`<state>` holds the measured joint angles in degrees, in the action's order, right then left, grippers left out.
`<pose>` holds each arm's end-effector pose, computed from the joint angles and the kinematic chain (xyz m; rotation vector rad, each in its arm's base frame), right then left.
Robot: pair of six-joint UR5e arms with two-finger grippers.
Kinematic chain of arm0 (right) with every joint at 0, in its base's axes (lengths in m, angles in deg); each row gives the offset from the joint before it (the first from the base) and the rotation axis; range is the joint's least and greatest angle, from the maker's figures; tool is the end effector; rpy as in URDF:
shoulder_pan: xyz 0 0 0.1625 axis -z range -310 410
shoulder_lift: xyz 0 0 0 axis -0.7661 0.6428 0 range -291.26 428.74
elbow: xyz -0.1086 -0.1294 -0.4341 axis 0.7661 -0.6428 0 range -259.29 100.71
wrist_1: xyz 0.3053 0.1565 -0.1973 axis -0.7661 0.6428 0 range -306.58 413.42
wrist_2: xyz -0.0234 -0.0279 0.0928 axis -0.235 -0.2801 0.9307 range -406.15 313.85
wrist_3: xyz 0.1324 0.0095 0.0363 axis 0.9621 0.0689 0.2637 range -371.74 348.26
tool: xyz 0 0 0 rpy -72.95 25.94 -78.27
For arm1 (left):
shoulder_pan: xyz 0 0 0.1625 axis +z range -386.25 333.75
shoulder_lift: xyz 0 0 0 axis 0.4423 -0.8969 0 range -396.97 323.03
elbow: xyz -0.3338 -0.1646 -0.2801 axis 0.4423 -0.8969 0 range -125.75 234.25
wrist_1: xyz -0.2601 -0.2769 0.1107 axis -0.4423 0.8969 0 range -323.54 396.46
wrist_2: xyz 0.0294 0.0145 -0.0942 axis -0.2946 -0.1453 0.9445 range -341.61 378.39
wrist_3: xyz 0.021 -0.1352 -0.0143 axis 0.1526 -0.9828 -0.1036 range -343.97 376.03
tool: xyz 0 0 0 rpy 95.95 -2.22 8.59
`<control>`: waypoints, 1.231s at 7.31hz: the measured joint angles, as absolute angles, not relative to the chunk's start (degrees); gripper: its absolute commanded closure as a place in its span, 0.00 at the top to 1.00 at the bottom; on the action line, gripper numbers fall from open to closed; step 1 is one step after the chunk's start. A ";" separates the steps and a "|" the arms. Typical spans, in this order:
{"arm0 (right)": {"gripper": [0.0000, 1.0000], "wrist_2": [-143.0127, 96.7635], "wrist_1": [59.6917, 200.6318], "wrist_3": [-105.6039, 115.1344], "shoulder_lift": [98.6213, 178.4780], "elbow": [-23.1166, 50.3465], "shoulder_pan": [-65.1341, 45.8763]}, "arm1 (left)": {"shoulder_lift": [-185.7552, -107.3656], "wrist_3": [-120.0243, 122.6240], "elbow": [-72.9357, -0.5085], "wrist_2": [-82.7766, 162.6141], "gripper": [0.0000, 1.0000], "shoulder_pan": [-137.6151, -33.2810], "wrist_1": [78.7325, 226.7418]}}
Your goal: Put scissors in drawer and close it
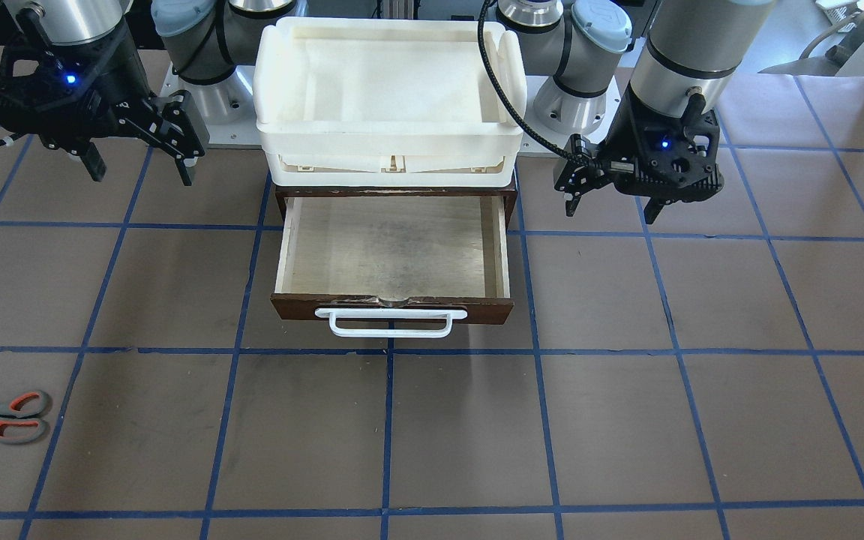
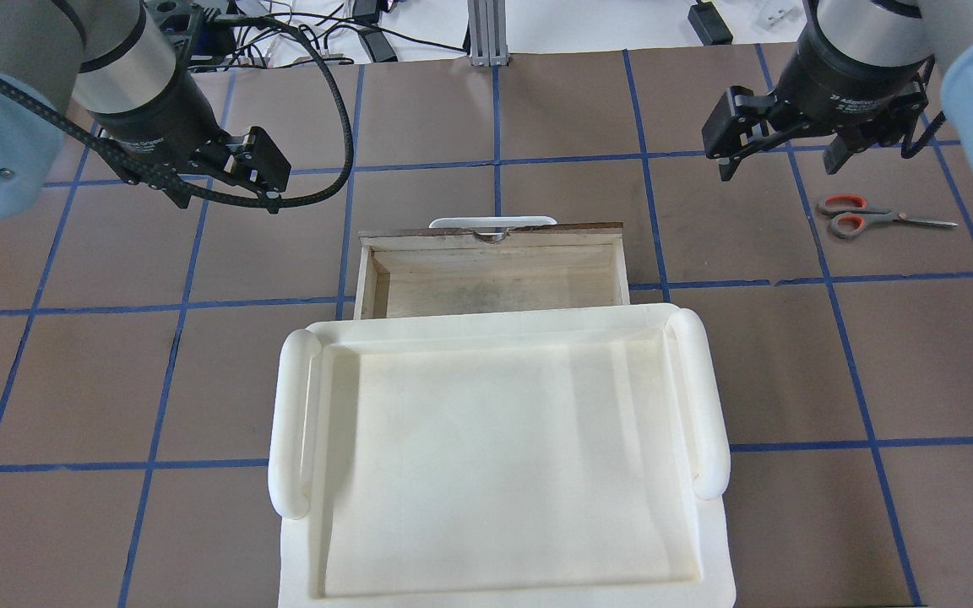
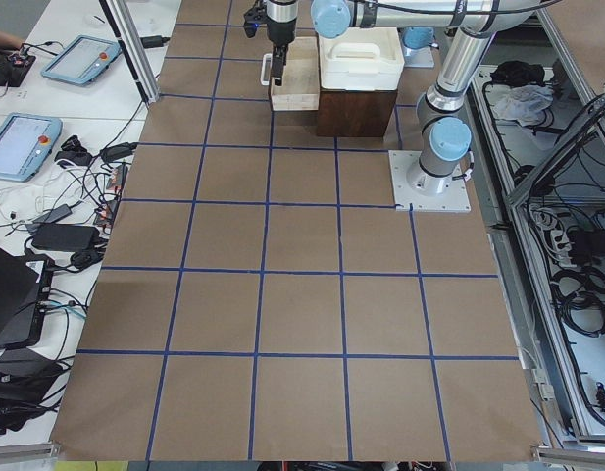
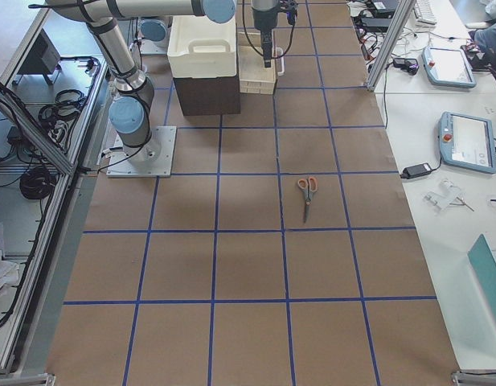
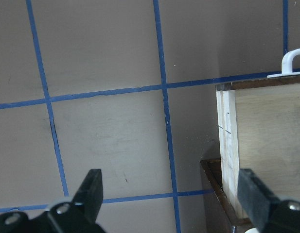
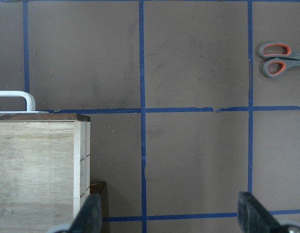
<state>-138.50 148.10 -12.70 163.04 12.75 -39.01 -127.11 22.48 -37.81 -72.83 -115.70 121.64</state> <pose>0.1198 -0.4551 0.5173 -0.0046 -3.0929 0.1866 -0.1258 -0.4807 0.4811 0.1596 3.1128 -0.0690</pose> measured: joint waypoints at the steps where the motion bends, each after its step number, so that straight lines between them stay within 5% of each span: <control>1: 1.00 -138.54 148.06 -12.72 163.24 12.78 -38.99 | -127.21 22.46 -37.95 -72.82 1.00 -115.76 121.58; 9: 1.00 -137.82 148.26 -12.77 163.57 13.46 -38.80 | -126.82 22.62 -38.15 -72.33 1.00 -115.81 121.31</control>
<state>-137.82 148.26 -12.77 163.57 13.46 -38.80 -126.82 22.62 -38.15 -72.33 -115.81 121.31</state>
